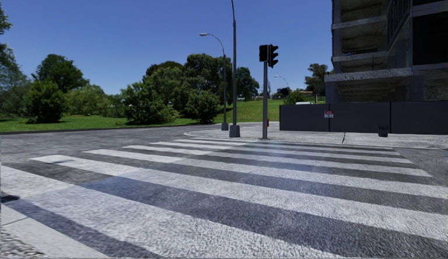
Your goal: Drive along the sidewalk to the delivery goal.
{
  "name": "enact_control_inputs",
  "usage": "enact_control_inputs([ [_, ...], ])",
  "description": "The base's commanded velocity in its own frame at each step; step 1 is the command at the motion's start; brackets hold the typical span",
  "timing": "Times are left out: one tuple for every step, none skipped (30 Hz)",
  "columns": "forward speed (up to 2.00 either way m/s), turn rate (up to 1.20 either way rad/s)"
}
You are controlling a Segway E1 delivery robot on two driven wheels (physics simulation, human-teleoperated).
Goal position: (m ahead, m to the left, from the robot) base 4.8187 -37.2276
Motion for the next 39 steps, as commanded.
enact_control_inputs([
  [1.39, -0.56],
  [1.39, -0.56],
  [1.39, -0.56],
  [1.39, -0.56],
  [1.39, -0.56],
  [1.39, -0.56],
  [1.39, -0.56],
  [1.39, -0.56],
  [1.39, -0.56],
  [1.39, -0.55],
  [1.39, -0.55],
  [1.38, -0.53],
  [1.38, -0.51],
  [1.38, -0.51],
  [1.38, -0.49],
  [1.38, -0.48],
  [1.38, -0.48],
  [1.38, -0.48],
  [1.38, -0.48],
  [1.38, -0.47],
  [1.38, -0.45],
  [1.38, -0.44],
  [1.38, -0.44],
  [1.38, -0.43],
  [1.38, -0.43],
  [1.38, -0.43],
  [1.38, -0.43],
  [1.38, -0.43],
  [1.38, -0.43],
  [1.37, -0.43],
  [1.37, -0.43],
  [1.37, -0.43],
  [1.37, -0.43],
  [1.37, -0.43],
  [1.37, -0.43],
  [1.37, -0.43],
  [1.37, -0.43],
  [1.37, -0.43],
  [1.37, -0.43],
])
